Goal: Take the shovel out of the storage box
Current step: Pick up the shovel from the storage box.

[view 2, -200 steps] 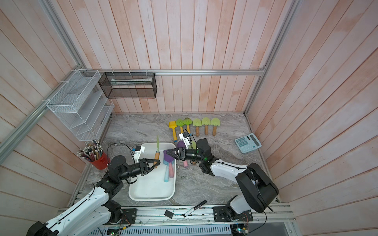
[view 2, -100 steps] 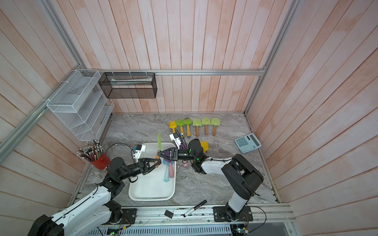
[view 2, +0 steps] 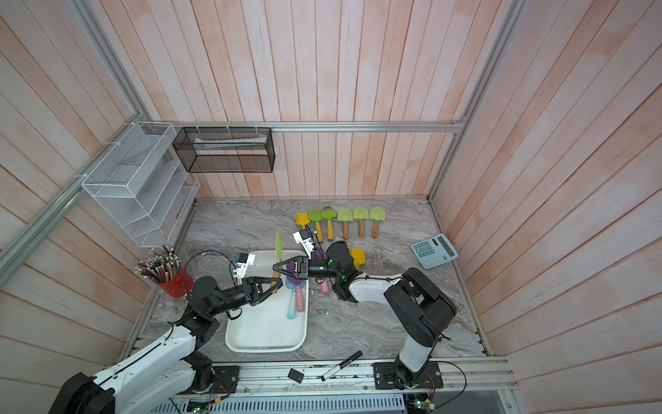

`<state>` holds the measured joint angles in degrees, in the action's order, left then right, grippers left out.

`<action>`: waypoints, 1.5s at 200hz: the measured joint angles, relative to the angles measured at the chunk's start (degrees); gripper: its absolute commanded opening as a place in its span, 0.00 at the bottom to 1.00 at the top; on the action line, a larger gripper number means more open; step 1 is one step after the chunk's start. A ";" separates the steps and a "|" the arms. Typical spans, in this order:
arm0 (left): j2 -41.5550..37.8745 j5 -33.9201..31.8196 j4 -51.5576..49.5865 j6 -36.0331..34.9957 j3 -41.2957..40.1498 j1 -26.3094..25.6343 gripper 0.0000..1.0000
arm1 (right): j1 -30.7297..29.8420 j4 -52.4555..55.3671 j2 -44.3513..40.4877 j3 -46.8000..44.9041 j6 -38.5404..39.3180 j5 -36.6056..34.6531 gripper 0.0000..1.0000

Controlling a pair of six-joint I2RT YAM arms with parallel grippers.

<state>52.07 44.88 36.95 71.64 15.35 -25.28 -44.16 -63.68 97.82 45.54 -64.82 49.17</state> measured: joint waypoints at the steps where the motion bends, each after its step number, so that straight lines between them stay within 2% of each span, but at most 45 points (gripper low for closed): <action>1: 0.00 0.00 0.00 0.00 0.00 0.00 0.00 | 0.00 -0.04 0.02 0.02 0.04 0.02 0.33; 53: 0.00 0.13 0.87 -1.22 -0.44 0.15 0.01 | 0.11 -0.46 0.76 0.48 -3.17 0.28 0.20; 62: 0.00 0.13 0.74 -1.57 -0.44 0.15 0.11 | 0.13 -0.52 0.79 0.50 -3.34 0.28 0.20; 82: -0.24 0.07 -0.42 -2.49 -0.39 0.15 0.46 | 0.24 -0.22 0.81 0.50 -3.34 0.44 0.19; 96: -0.57 0.11 -2.69 -2.80 -0.35 0.15 0.56 | 0.48 -0.31 0.81 0.48 -2.73 0.37 0.19; 147: -2.58 0.04 -11.47 -5.66 1.73 0.15 0.58 | 4.15 1.86 0.04 -0.98 -0.61 -0.26 0.19; 193: -2.75 -1.92 -20.39 -10.78 4.74 0.15 0.58 | 10.03 9.18 -5.66 -4.00 3.54 -1.07 0.19; 254: 2.23 -5.97 -29.49 -17.07 6.86 -0.28 0.54 | 21.40 30.32 -15.69 -4.63 14.69 -3.98 0.19; 300: 8.92 -10.29 -34.18 -20.74 11.30 -4.48 0.52 | 28.74 48.74 -17.79 -3.30 24.00 -9.64 0.19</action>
<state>60.99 34.59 2.76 50.89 26.65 -29.76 -15.42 -14.94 80.03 42.24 -40.82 39.53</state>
